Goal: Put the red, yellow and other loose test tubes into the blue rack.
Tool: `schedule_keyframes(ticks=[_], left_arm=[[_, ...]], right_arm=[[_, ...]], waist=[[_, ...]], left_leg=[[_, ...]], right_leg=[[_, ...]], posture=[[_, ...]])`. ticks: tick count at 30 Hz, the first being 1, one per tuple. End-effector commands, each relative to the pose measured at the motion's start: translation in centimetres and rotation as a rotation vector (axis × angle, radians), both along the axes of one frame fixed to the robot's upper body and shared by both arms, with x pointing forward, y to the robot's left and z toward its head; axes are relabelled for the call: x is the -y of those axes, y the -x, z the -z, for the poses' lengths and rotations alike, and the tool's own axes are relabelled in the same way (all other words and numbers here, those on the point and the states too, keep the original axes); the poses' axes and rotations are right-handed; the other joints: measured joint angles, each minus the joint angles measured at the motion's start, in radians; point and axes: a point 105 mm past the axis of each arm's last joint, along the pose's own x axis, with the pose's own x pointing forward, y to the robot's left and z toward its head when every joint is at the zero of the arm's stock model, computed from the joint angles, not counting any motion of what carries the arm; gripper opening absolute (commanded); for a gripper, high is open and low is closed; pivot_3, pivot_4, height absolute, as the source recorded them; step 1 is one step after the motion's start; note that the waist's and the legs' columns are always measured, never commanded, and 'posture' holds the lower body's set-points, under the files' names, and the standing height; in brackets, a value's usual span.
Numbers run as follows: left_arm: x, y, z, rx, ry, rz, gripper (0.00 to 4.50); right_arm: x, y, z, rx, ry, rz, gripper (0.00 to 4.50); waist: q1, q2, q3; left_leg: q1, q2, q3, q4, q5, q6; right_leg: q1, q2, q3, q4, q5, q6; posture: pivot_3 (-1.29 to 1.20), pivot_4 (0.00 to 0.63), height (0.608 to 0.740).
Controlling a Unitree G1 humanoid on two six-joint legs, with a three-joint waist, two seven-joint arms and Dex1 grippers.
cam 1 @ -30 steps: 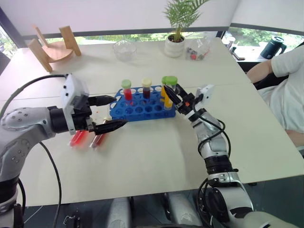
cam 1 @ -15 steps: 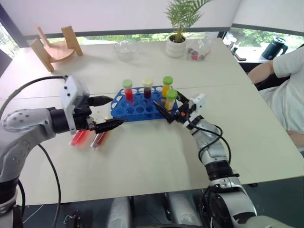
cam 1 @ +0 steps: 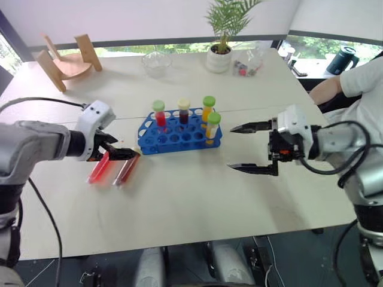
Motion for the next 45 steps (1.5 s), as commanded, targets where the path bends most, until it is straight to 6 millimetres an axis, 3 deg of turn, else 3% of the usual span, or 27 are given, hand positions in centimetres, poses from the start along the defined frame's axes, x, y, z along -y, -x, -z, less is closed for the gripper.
schedule_keyframes(ticks=[1,10,13,18,19,21,23,25,29,31,33,38,45], left_arm=[[-0.4,-0.4,0.8,-0.073,-0.014,-0.031,4.50],[0.7,-1.6,3.6,-0.156,-0.028,-0.017,4.50],[1.4,-1.8,4.7,-0.168,-0.033,-0.009,3.60],[1.5,-1.8,5.4,-0.178,-0.033,-0.008,1.08],[1.4,-1.9,5.3,-0.169,-0.029,-0.013,0.84],[1.6,-2.4,3.9,-0.117,0.016,-0.009,0.83],[2.6,-2.6,0.9,-0.054,0.136,0.047,0.83],[3.3,-2.5,-3.7,0.053,0.296,0.125,0.83],[3.6,-0.7,-9.9,0.203,0.509,0.289,0.83],[4.2,0.0,-11.7,0.277,0.592,0.366,0.83],[5.5,-0.3,-11.4,0.352,0.619,0.407,0.83],[9.0,-3.3,-9.9,0.634,0.717,0.336,0.83],[12.5,-5.6,-5.2,0.895,0.689,0.236,0.83]], right_arm=[[-1.0,1.0,-1.3,0.032,-0.001,-0.062,4.48],[-1.5,1.7,-2.1,0.043,-0.041,-0.032,4.48],[-1.4,1.7,-2.1,0.043,-0.048,-0.008,4.50],[-1.2,1.7,-2.2,0.046,-0.050,0.013,4.50],[-1.2,1.7,-2.1,0.045,-0.050,0.017,4.50],[-1.1,1.8,-2.1,0.045,-0.050,0.022,4.50],[-1.0,1.9,-2.1,0.039,-0.054,0.029,4.50],[-1.0,2.0,-2.0,0.037,-0.060,0.039,4.50],[-1.0,2.1,-1.9,0.028,-0.089,0.062,4.50],[-1.1,1.8,-1.8,0.032,-0.106,0.079,4.50],[-1.3,1.6,-1.9,0.040,-0.126,0.094,4.50],[-1.9,1.4,-1.9,0.041,-0.154,0.109,4.50],[-2.3,1.7,-1.7,0.035,-0.175,0.125,4.50]], waist=[[0.003,0.000,0.000],[0.025,0.000,0.000],[0.031,0.000,0.000],[0.033,0.000,0.000],[0.032,0.000,0.000],[0.031,0.000,0.000],[0.032,-0.001,0.000],[0.032,-0.002,0.001],[0.031,-0.004,0.002],[0.027,-0.003,0.001],[0.027,-0.001,0.001],[0.036,-0.002,0.001],[0.047,-0.002,0.001]], left_leg=[[0.000,0.000,0.000,0.000,0.000,0.000],[-0.002,0.000,0.000,0.001,0.000,0.000],[-0.002,0.000,0.000,0.002,0.000,0.000],[-0.002,-0.001,0.000,0.003,0.000,0.000],[-0.002,-0.001,0.000,0.003,0.000,0.000],[-0.001,-0.001,0.000,0.003,0.000,0.000],[-0.001,-0.001,0.000,0.003,0.000,0.000],[-0.002,-0.001,-0.001,0.003,0.000,0.000],[-0.004,-0.001,-0.001,0.003,0.000,0.000],[-0.003,-0.001,-0.001,0.002,0.000,0.000],[-0.003,-0.001,-0.001,0.002,0.000,0.000],[-0.002,-0.001,-0.001,0.006,0.000,0.000],[-0.002,-0.001,0.000,0.008,0.000,0.000]], right_leg=[[0.000,0.000,0.000,0.000,0.000,0.000],[-0.002,-0.001,0.000,0.000,0.000,0.000],[-0.002,-0.001,0.000,0.000,0.000,0.000],[0.000,-0.002,0.000,0.000,0.000,0.000],[0.000,-0.002,0.000,0.001,0.000,0.000],[0.000,-0.001,0.000,0.001,0.000,0.000],[0.000,-0.001,0.000,0.001,0.000,0.000],[0.000,-0.001,-0.001,0.001,0.000,0.000],[-0.001,-0.001,-0.001,0.001,0.000,0.000],[-0.001,-0.002,-0.001,0.000,0.000,0.000],[-0.001,-0.002,-0.001,0.001,0.000,0.000],[0.002,-0.002,-0.001,0.001,0.000,0.000],[0.003,-0.001,0.000,0.001,0.001,0.001]], posture=[[0.00,0.150,0.740],[0.00,0.150,0.740],[0.00,0.150,0.740],[0.00,0.150,0.740],[0.00,0.150,0.740],[0.00,0.150,0.740],[0.00,0.150,0.740],[0.00,0.150,0.740],[0.00,0.150,0.740],[0.00,0.150,0.740],[0.00,0.150,0.740],[0.00,0.150,0.740],[0.00,0.150,0.740]])
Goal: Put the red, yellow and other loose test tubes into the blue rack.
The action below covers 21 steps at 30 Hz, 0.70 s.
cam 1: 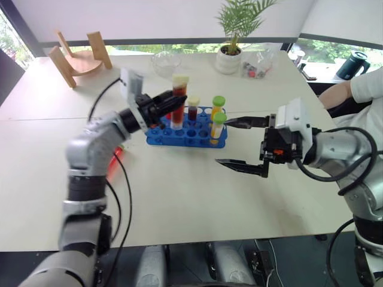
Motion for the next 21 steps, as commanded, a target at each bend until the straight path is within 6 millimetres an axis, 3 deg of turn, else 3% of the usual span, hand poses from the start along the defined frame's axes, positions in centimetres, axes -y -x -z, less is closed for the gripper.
schedule_keyframes(ticks=[1,6,21], left_arm=[[0.2,-0.6,0.2,0.135,0.000,-0.087,0.83],[1.3,-0.8,2.3,0.187,0.010,-0.123,0.83],[3.1,-0.6,5.4,0.239,0.026,-0.108,0.83]], right_arm=[[-0.4,0.7,-0.6,0.034,-0.013,-0.009,4.50],[-0.3,0.8,-0.5,0.036,-0.018,0.008,4.50],[-0.5,1.1,-0.5,0.033,-0.030,0.031,4.50]], waist=[[0.004,0.000,0.000],[0.011,0.000,0.000],[0.010,0.000,0.000]], left_leg=[[0.000,0.000,0.000,0.000,0.000,0.000],[0.000,0.000,0.000,0.000,0.000,0.001],[0.001,0.000,0.000,0.000,-0.001,0.001]], right_leg=[[0.000,0.000,0.000,0.000,0.000,0.000],[0.001,0.000,0.000,-0.001,0.000,0.000],[0.002,0.000,0.000,-0.001,0.000,0.001]], posture=[[0.00,0.150,0.740],[0.00,0.150,0.740],[0.00,0.150,0.740]])
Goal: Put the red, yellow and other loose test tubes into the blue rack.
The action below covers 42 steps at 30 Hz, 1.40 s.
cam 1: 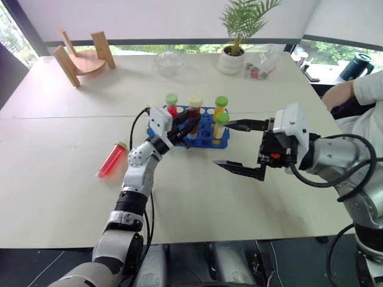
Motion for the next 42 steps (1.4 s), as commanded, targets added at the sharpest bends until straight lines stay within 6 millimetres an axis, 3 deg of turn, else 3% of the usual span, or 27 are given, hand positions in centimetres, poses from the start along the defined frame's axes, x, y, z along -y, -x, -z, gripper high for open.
schedule_keyframes(ticks=[1,27,31,34,37,39,42], left_arm=[[0.1,0.0,-0.6,0.067,-0.008,-0.005,0.83],[0.3,-0.9,1.9,0.062,-0.033,-0.023,0.83],[0.2,-0.9,2.3,0.046,-0.070,-0.013,2.80],[-0.7,-0.6,0.8,0.128,-0.084,-0.020,4.38],[-2.4,-0.7,-2.6,0.225,-0.136,-0.057,4.47],[-4.3,-0.9,-6.2,0.249,-0.117,-0.120,4.47],[-6.6,-0.3,-8.9,0.138,-0.173,-0.118,4.47]], right_arm=[[-0.2,0.7,-1.0,0.044,-0.017,-0.015,4.50],[-0.3,1.0,-1.1,0.046,-0.030,0.010,4.50],[-0.4,0.9,-1.1,0.046,-0.029,0.008,4.50],[-0.4,0.9,-1.1,0.044,-0.029,0.007,4.50],[-0.3,0.8,-1.0,0.042,-0.025,0.005,4.50],[-0.3,0.8,-1.0,0.041,-0.024,0.004,4.50],[-0.2,0.7,-0.8,0.037,-0.023,0.001,4.50]], waist=[[0.000,0.000,0.000],[-0.001,0.000,0.000],[0.000,0.000,0.000],[-0.001,0.000,0.000],[-0.004,0.000,0.000],[-0.005,0.000,0.000],[-0.005,0.000,0.000]], left_leg=[[0.000,0.000,0.000,0.000,0.000,0.000],[0.002,0.000,-0.001,0.000,-0.002,0.003],[0.002,0.000,-0.001,0.000,-0.002,0.003],[0.002,0.000,-0.001,0.000,-0.002,0.003],[0.002,0.000,-0.001,0.000,-0.002,0.003],[0.002,0.001,-0.001,0.000,-0.002,0.003],[0.001,0.001,-0.001,0.000,-0.002,0.003]], right_leg=[[0.000,0.000,0.000,0.000,0.000,0.000],[0.003,0.001,-0.001,-0.002,0.000,0.000],[0.003,0.001,-0.001,-0.002,0.000,0.000],[0.003,0.001,-0.001,-0.002,0.000,0.000],[0.003,0.001,-0.001,-0.002,0.000,0.000],[0.003,0.001,-0.001,-0.001,0.000,0.000],[0.003,0.001,-0.001,-0.001,0.000,0.000]], posture=[[0.00,0.150,0.740],[0.00,0.150,0.740],[0.00,0.150,0.740],[0.00,0.150,0.740],[0.00,0.150,0.740],[0.00,0.150,0.740],[0.00,0.150,0.740]])
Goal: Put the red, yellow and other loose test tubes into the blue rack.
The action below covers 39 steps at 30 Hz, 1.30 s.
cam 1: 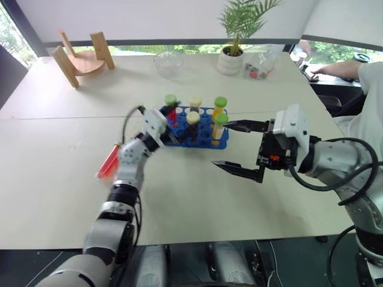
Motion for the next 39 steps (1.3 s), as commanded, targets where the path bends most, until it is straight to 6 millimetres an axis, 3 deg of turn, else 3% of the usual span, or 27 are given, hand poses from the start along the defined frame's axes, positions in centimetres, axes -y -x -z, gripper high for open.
schedule_keyframes(ticks=[1,3,8,13,19,27,30,33,35,38,39], left_arm=[[-2.2,1.4,-3.8,-0.132,-0.021,0.029,4.47],[-3.9,2.8,-3.0,-0.325,-0.112,0.049,4.47],[-8.8,5.9,1.7,-0.785,-0.375,-0.010,4.47],[-14.1,6.4,5.1,-1.053,-0.496,-0.211,4.47],[-15.3,4.9,7.0,-1.154,-0.518,-0.303,4.47],[-13.6,3.0,9.4,-1.230,-0.494,-0.317,4.47],[-13.8,2.4,10.6,-1.232,-0.525,-0.357,3.61],[-13.9,2.3,11.0,-1.243,-0.531,-0.362,2.18],[-13.6,2.4,10.0,-1.214,-0.523,-0.332,1.27],[-12.1,2.2,7.7,-1.126,-0.452,-0.230,1.24],[-10.9,1.8,5.4,-1.052,-0.356,-0.148,1.24]], right_arm=[[0.0,0.3,-0.7,0.039,-0.006,-0.018,4.50],[-0.1,0.1,-0.6,0.037,-0.006,-0.025,4.50],[-0.2,-0.2,-0.5,0.036,-0.004,-0.050,4.50],[-0.5,-0.4,-0.4,0.041,-0.003,-0.074,4.50],[-0.7,-0.5,-0.5,0.052,-0.007,-0.077,4.50],[-0.7,-0.3,-0.6,0.058,-0.008,-0.058,4.50],[-0.6,-0.3,-0.6,0.059,-0.007,-0.050,4.50],[-0.5,-0.3,-0.7,0.061,-0.004,-0.044,4.50],[-0.4,-0.2,-0.7,0.062,-0.003,-0.039,4.50],[-0.2,-0.2,-0.7,0.063,-0.002,-0.035,4.50],[-0.2,-0.2,-0.7,0.062,-0.002,-0.032,4.50]], waist=[[-0.003,0.000,0.000],[-0.007,0.001,0.000],[-0.026,0.000,0.000],[-0.025,0.000,0.001],[-0.021,0.000,0.001],[-0.016,0.001,0.000],[-0.015,0.002,0.000],[-0.014,0.004,-0.002],[-0.014,0.004,-0.002],[-0.012,0.004,-0.002],[-0.010,0.003,-0.001]], left_leg=[[0.000,0.000,0.000,0.000,0.000,0.000],[0.000,0.000,0.000,-0.001,0.000,0.000],[0.002,0.000,0.000,-0.004,0.000,0.000],[0.001,0.000,0.000,-0.005,0.000,0.000],[-0.001,0.000,0.000,-0.005,0.000,0.000],[-0.001,0.000,0.000,-0.005,0.000,0.000],[0.000,0.000,0.000,-0.004,0.000,0.000],[0.003,0.000,0.000,-0.004,0.000,0.000],[0.004,0.000,0.000,-0.004,0.000,0.000],[0.003,0.000,0.000,-0.004,0.000,0.000],[0.002,0.000,0.000,-0.004,0.000,0.000]], right_leg=[[0.000,0.000,0.000,0.000,0.000,0.000],[0.000,0.000,0.000,0.000,0.000,0.000],[0.000,0.000,-0.001,0.000,-0.001,0.000],[-0.001,0.000,-0.002,0.000,-0.002,-0.003],[-0.003,0.000,-0.002,0.000,-0.002,-0.002],[-0.005,0.000,-0.001,0.001,-0.002,-0.002],[-0.003,0.000,-0.001,0.001,-0.001,-0.002],[0.000,-0.001,-0.001,0.001,-0.002,-0.002],[0.001,-0.001,-0.001,0.001,-0.002,-0.002],[0.001,-0.001,-0.001,0.001,-0.002,-0.002],[0.000,-0.001,-0.001,0.001,-0.002,-0.002]], posture=[[0.00,0.150,0.740],[0.00,0.150,0.740],[0.00,0.150,0.740],[0.00,0.150,0.740],[0.00,0.150,0.740],[0.00,0.150,0.740],[0.00,0.150,0.740],[0.00,0.150,0.740],[0.00,0.150,0.740],[0.00,0.150,0.740],[0.00,0.150,0.740]])
